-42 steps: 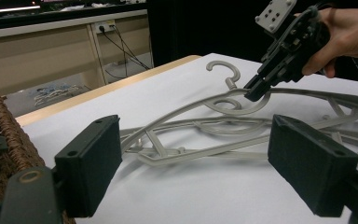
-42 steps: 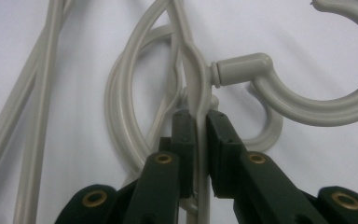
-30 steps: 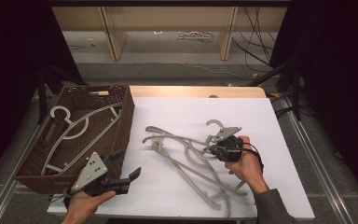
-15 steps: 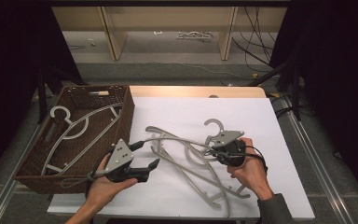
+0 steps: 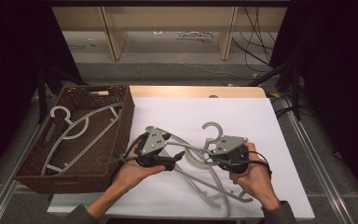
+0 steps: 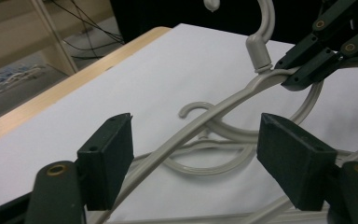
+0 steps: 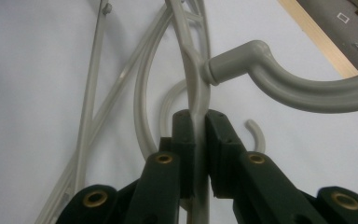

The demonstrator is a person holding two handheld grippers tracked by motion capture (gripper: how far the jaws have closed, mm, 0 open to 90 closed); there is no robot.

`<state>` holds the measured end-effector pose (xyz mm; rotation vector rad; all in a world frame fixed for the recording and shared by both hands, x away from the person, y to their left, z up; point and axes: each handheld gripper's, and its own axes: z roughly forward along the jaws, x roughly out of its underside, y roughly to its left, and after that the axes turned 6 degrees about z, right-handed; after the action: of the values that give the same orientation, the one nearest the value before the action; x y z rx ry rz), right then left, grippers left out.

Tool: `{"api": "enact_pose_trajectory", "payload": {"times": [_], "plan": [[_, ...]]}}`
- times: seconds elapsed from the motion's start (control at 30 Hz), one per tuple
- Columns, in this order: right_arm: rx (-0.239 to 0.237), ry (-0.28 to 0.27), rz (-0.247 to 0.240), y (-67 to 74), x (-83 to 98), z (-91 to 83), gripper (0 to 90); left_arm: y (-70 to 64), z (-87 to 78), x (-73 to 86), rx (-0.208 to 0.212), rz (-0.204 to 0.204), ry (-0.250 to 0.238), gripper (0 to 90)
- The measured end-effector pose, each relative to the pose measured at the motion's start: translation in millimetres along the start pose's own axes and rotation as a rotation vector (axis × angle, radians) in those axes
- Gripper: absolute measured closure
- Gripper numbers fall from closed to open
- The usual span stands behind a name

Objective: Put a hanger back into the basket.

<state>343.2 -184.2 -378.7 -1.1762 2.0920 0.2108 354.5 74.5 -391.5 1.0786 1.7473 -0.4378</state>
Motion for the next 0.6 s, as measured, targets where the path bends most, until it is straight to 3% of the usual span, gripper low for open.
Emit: {"api": "enact_pose_trajectory", "payload": {"times": [0.2,0.33,0.4,0.43,0.6], "plan": [[-0.015,-0.005,-0.031,7.8,-5.2,-0.8,83.0,-6.2,12.7,-3.5,0.055,0.047,0.057,29.3],[-0.024,-0.009,-0.042,13.7,-8.3,0.7,83.1,-4.4,15.6,-2.9,0.087,0.105,0.110,32.6],[-0.032,-0.006,-0.051,15.9,-9.7,1.2,83.0,-3.7,16.3,-2.6,0.079,0.108,0.122,33.9],[-0.036,-0.008,-0.057,17.1,-10.3,1.7,83.1,-4.2,17.6,-1.8,0.093,0.100,0.122,37.1],[-0.052,-0.004,-0.076,23.8,-13.7,4.2,83.0,-5.1,21.1,-0.3,0.129,0.134,0.173,50.4]]}}
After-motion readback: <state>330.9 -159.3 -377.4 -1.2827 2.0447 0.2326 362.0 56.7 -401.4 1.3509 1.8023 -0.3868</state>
